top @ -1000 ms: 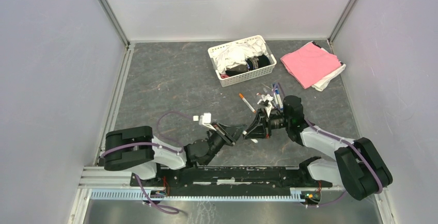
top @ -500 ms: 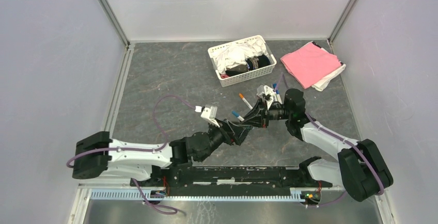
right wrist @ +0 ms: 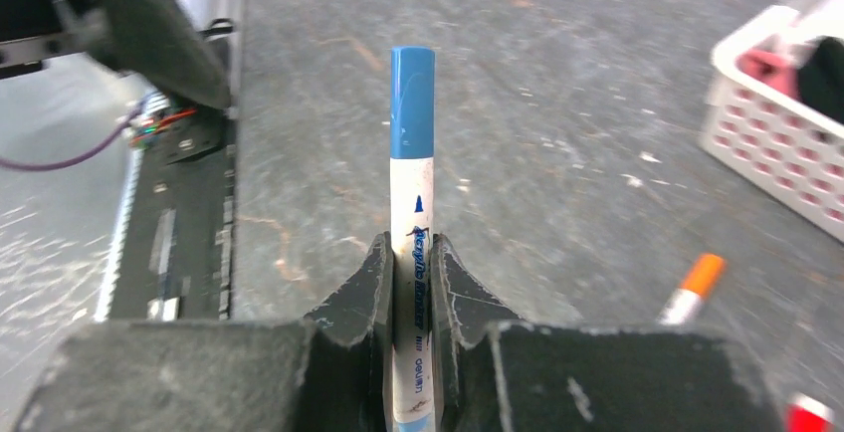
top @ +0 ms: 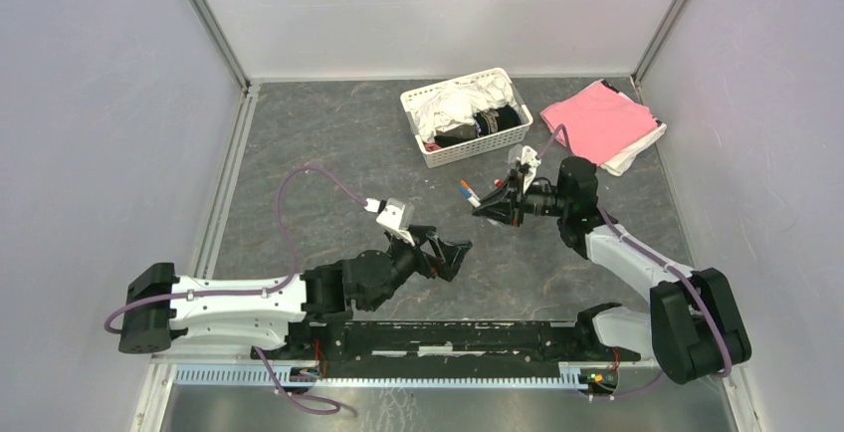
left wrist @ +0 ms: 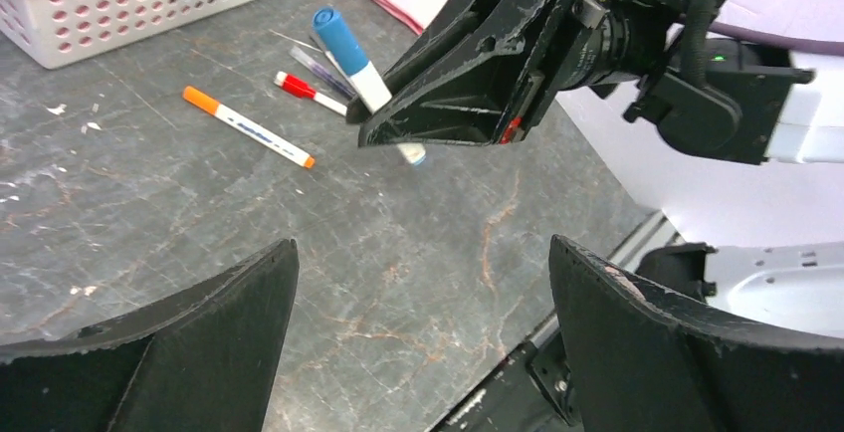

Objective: Insert the pens into the pen caps
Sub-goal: Place the pen at the center of the board.

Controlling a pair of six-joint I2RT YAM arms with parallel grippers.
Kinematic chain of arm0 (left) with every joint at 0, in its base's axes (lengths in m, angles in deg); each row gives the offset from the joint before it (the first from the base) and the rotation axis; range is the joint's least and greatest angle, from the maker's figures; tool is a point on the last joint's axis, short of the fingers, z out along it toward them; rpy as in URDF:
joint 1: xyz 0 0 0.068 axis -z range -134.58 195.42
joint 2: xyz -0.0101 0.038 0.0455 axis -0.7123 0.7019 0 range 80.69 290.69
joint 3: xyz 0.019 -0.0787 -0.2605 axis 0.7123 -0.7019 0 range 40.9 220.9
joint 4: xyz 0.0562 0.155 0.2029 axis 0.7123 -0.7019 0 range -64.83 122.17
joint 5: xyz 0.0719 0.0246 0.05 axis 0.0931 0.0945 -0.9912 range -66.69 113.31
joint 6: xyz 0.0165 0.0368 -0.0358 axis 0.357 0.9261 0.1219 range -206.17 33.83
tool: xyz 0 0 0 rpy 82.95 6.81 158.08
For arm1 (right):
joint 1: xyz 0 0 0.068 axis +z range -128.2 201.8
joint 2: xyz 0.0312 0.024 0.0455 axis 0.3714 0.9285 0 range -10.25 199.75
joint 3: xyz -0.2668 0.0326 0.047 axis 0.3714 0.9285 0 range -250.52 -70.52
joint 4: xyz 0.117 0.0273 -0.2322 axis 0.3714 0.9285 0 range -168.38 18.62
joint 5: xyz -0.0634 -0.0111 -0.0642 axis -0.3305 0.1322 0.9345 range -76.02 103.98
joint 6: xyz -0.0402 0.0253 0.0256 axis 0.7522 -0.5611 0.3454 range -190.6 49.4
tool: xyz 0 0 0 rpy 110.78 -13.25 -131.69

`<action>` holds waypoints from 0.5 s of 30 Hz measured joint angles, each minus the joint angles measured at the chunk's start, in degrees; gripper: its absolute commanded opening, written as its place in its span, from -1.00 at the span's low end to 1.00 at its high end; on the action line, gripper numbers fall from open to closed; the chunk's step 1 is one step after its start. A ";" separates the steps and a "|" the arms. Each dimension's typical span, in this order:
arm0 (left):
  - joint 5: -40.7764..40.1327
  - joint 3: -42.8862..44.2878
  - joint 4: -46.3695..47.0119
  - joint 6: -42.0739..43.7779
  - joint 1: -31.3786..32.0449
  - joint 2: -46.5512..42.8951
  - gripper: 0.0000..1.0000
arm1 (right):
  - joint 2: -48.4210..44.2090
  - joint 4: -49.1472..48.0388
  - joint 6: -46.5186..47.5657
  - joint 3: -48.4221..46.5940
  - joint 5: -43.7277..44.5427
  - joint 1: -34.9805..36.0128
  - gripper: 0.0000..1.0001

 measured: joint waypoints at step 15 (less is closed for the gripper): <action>11.72 -8.04 -0.46 -5.25 -22.49 -6.19 1.00 | 13.42 18.71 6.25 -9.66 31.58 -3.37 -0.82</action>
